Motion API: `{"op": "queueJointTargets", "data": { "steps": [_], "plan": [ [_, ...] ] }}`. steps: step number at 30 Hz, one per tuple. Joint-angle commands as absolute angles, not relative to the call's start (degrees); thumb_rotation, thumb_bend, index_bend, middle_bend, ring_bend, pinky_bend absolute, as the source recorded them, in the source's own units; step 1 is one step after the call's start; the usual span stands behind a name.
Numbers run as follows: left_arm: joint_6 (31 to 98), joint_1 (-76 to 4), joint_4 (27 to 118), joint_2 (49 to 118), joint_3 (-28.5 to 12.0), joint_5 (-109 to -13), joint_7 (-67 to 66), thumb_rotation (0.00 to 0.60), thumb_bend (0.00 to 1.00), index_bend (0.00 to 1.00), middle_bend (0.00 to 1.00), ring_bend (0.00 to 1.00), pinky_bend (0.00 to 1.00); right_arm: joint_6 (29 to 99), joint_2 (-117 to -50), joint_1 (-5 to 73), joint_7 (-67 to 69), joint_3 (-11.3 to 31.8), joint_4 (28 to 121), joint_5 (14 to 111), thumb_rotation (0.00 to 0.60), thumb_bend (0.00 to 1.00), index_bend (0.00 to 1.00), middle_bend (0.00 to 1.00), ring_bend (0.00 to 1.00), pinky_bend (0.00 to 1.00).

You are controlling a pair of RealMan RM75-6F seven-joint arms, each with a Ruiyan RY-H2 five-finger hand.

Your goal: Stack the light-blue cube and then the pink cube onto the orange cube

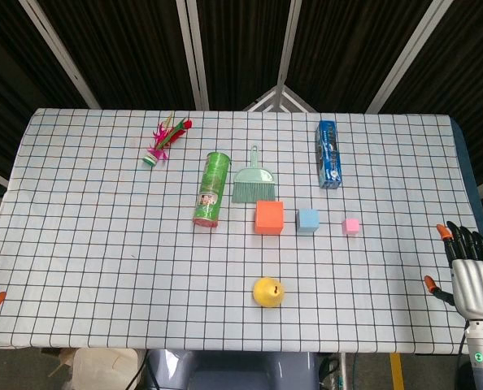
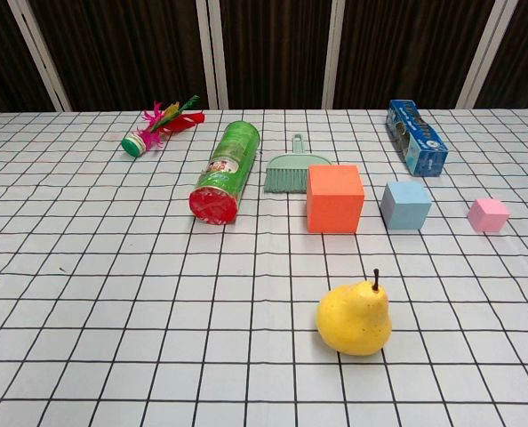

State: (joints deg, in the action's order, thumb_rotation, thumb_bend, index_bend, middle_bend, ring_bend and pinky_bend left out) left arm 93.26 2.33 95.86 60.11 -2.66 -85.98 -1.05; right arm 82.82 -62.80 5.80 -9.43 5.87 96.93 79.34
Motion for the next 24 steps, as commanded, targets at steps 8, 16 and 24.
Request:
{"op": "queueJointTargets", "data": {
  "steps": [8,16,24],
  "plan": [
    [93.1,2.3,96.2,60.2,-2.3,-86.6,-2.1,0.600,0.16,0.10,0.00,0.00,0.00,83.2,-62.6,5.6,-9.7,5.9,97.2,79.2,0.600,0.31,0.00,0.06,0.02,0.06],
    [94.5,2.9,96.2,60.1,-2.6,-86.8,-1.1,0.600,0.16,0.10,0.00,0.00,0.00,84.0,-62.2,5.2,-8.4,5.9,97.8,80.1,0.600,0.31,0.00,0.06,0.02,0.06],
    [94.5,3.0,96.1,60.0,-2.4,-87.1,-0.6,0.600,0.16,0.10,0.00,0.00,0.00,83.5,-62.5,5.5,-7.6,6.0,97.8,80.3,0.600,0.31,0.00,0.06,0.02,0.06]
  ]
}}
